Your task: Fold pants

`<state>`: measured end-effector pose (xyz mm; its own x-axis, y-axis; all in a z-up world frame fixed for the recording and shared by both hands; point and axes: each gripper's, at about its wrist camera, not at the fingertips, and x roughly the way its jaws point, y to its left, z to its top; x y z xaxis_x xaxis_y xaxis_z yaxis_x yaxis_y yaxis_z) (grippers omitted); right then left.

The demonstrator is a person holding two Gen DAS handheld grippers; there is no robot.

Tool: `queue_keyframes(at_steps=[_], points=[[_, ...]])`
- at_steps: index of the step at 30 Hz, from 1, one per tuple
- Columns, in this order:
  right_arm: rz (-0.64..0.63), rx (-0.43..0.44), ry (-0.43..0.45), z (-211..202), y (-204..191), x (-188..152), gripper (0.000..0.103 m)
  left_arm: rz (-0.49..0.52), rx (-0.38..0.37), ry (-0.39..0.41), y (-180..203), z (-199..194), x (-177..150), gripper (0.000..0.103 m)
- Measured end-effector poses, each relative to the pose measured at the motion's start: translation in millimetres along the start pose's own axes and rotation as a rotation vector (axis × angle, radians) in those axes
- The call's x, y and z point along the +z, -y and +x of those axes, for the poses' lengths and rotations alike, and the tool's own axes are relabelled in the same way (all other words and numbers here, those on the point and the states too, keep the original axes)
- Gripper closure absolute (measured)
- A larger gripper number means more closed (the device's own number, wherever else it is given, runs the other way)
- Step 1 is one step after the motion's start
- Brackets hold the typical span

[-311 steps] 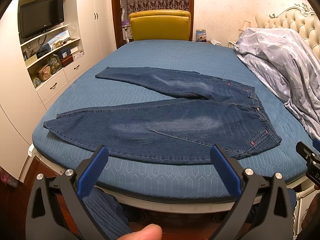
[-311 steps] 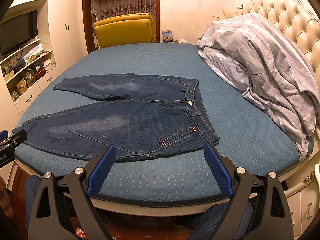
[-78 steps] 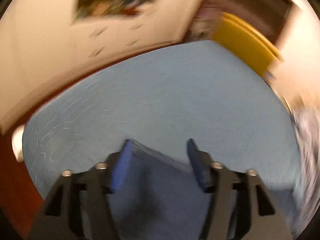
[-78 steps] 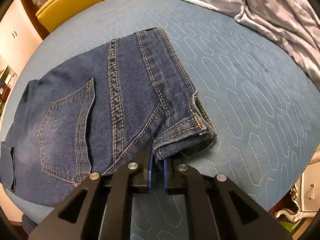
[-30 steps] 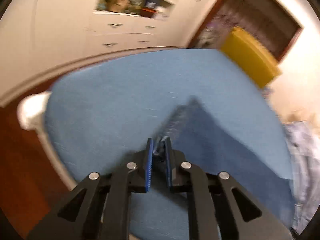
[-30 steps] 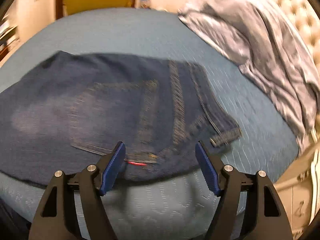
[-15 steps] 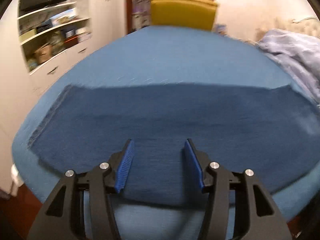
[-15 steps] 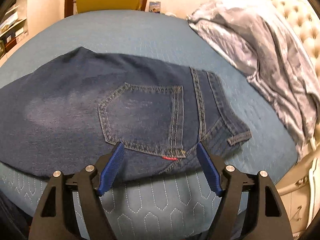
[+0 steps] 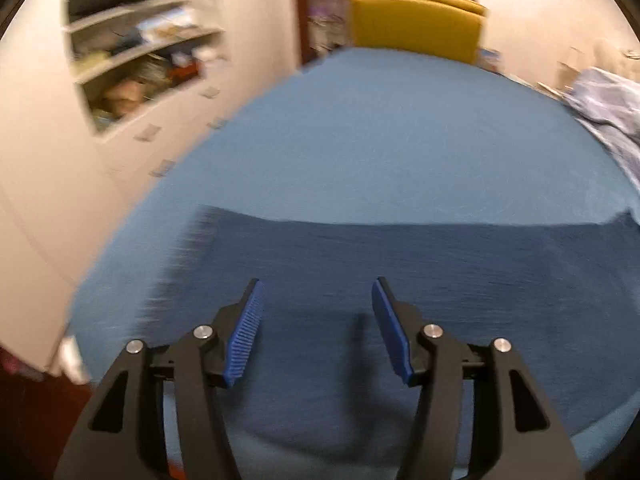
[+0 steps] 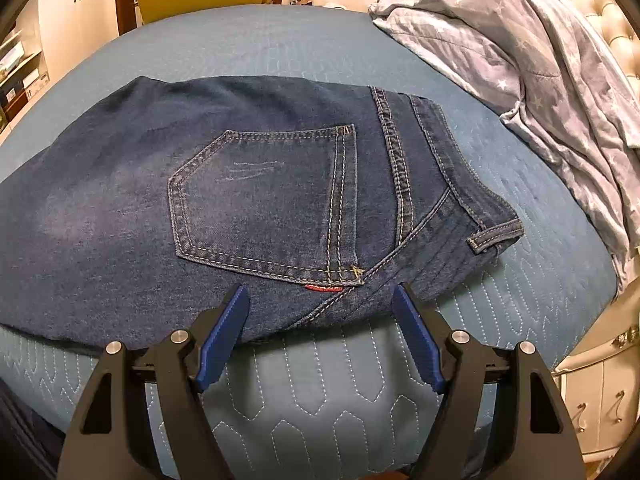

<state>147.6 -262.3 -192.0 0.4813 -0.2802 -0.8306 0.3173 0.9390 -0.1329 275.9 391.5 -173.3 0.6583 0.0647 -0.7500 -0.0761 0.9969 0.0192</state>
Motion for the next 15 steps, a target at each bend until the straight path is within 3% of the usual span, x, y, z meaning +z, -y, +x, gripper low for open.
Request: queue_keyframes(at_steps=[1,4,8,9,12,15], points=[[0.001,0.001,-0.002,0.2,0.1,-0.2,0.031,-0.003,-0.013,-0.030,2.6,10.9,1.5,0.043],[0.002,0.002,-0.008,1.3,0.9,1.1,0.031,-0.051,0.054,-0.107,-12.4,43.8,7.2,0.037],[0.007,0.005,-0.017,3.1,1.9,1.9,0.030,-0.108,0.298,-0.142,-40.6,54.4,30.9,0.038],[0.006,0.005,-0.017,3.5,1.5,1.7,0.030,-0.139,0.312,-0.137,-45.4,47.6,34.4,0.038],[0.005,0.005,-0.012,3.7,1.8,0.7,0.029,-0.165,0.257,-0.096,-26.1,17.8,36.5,0.040],[0.012,0.013,-0.010,2.8,2.7,0.6,0.029,-0.047,0.110,-0.048,71.6,-27.1,7.5,0.040]])
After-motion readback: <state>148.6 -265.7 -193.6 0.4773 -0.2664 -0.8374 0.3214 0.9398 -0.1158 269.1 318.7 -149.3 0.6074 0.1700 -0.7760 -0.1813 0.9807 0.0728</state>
